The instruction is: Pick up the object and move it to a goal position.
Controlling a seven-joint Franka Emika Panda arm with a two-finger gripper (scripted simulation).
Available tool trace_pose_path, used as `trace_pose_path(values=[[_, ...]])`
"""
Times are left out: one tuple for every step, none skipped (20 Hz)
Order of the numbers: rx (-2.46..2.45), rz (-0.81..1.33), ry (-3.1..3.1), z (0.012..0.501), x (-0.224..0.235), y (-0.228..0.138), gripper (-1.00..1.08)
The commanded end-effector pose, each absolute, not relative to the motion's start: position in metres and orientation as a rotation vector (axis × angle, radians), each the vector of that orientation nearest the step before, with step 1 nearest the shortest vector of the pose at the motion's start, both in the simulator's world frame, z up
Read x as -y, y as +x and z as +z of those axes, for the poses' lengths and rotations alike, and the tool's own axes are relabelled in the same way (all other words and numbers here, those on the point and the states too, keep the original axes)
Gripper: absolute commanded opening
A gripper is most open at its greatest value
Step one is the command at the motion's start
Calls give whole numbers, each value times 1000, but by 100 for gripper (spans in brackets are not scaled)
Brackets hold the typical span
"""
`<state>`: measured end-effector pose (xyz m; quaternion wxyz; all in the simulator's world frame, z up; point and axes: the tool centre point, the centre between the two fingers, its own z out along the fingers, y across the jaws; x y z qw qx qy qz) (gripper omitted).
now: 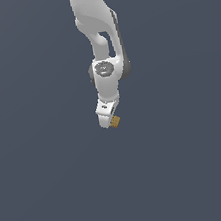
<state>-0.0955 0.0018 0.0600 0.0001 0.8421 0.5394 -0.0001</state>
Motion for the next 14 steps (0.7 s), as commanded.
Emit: trace_pose_path(values=[[-1695,-1,2645,56,-2,-96,100],[-1696,-1,2645,54,-2,-96,100],[-1696,-1,2645,51,-2,-96,100],[-1697,-1,2644,47,-2,-96,100],[-1698,-1,2643,43,-2,-96,100],[-1698,-1,2643,38,-2,-97,100],[-1699,-1,2642,33,-2,-97,100],[-1700,-1,2642,28,-2,-97,100],[-1700,-1,2642,24,-2,-97,100],[-1700,-1,2642,20,-2,-97,100],[-1701,-1,2641,17,-2,-97,100],[-1701,-1,2641,15,-2,-97,100],[-1701,-1,2641,13,-2,-97,100],[-1702,-1,2641,12,-2,-97,100]])
